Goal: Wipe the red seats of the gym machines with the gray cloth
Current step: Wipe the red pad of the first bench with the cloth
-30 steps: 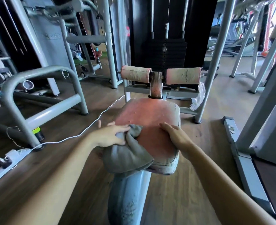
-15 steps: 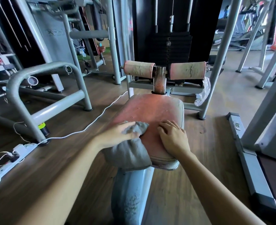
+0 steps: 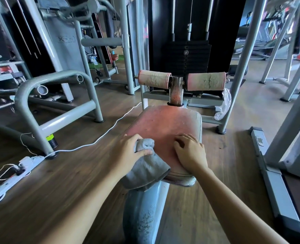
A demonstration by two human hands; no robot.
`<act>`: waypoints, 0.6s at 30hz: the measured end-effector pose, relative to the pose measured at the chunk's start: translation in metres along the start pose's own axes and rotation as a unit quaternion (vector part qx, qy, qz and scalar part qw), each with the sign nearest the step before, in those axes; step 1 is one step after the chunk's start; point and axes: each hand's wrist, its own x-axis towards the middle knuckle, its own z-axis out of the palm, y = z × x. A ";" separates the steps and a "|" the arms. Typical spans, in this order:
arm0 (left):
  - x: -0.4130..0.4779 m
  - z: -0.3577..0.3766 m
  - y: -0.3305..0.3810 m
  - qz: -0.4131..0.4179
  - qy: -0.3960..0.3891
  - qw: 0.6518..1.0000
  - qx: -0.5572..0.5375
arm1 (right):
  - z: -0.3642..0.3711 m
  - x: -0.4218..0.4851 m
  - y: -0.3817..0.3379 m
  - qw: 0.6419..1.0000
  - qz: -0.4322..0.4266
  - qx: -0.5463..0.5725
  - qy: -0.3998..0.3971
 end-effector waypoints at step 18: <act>0.022 0.002 0.008 0.023 -0.081 0.993 0.086 | 0.004 0.001 0.002 1.000 0.018 0.017 0.013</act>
